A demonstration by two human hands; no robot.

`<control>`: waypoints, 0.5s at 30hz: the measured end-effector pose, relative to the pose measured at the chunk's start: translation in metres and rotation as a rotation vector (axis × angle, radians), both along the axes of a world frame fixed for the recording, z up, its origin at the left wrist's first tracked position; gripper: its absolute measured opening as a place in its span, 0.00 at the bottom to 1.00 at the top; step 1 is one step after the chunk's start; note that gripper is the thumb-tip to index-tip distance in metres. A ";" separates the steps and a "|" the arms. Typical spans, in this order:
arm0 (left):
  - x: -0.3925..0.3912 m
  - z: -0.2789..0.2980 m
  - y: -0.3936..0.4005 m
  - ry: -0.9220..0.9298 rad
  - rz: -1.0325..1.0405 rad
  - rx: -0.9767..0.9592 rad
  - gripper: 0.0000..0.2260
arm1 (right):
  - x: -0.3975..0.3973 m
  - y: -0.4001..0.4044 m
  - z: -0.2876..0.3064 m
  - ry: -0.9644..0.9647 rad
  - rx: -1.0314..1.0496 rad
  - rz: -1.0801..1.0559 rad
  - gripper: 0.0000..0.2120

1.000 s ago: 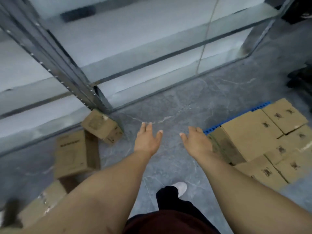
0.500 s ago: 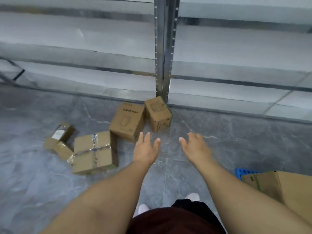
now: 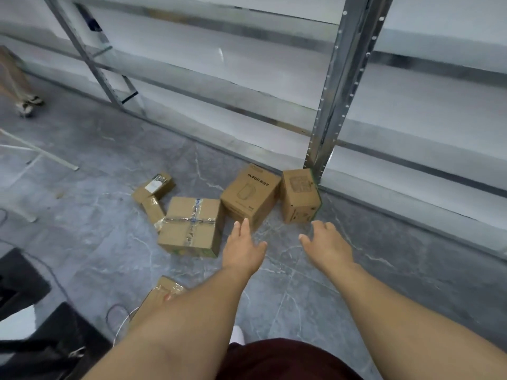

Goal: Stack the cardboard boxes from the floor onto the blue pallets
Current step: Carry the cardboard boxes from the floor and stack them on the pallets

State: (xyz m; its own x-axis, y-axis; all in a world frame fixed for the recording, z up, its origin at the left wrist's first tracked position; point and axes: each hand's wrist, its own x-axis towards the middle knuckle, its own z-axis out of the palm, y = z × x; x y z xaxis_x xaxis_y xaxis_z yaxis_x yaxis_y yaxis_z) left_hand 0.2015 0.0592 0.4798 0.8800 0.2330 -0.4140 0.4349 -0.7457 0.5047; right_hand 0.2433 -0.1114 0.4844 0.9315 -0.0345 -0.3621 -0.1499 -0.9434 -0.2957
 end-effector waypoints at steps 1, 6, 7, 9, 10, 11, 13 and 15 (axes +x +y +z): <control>0.001 0.001 -0.004 -0.005 -0.001 0.004 0.33 | 0.001 -0.004 -0.001 -0.001 -0.003 0.008 0.25; 0.013 0.005 -0.030 -0.036 -0.005 0.047 0.29 | 0.014 -0.024 -0.002 -0.009 0.038 0.022 0.28; 0.016 0.005 -0.035 -0.038 -0.004 0.048 0.28 | 0.017 -0.028 -0.001 -0.012 0.049 0.024 0.28; 0.024 0.004 -0.047 -0.043 -0.005 0.048 0.28 | 0.023 -0.037 -0.001 -0.014 0.059 0.022 0.28; 0.028 0.004 -0.053 -0.047 -0.008 0.050 0.28 | 0.026 -0.042 -0.001 -0.017 0.059 0.020 0.28; 0.032 0.003 -0.059 -0.051 -0.013 0.053 0.28 | 0.029 -0.047 -0.002 -0.019 0.058 0.018 0.28; 0.041 0.002 -0.070 -0.046 -0.035 0.053 0.29 | 0.034 -0.057 -0.005 -0.017 0.057 0.006 0.28; 0.051 0.001 -0.080 -0.031 -0.068 0.051 0.29 | 0.042 -0.067 -0.009 -0.009 0.065 -0.027 0.27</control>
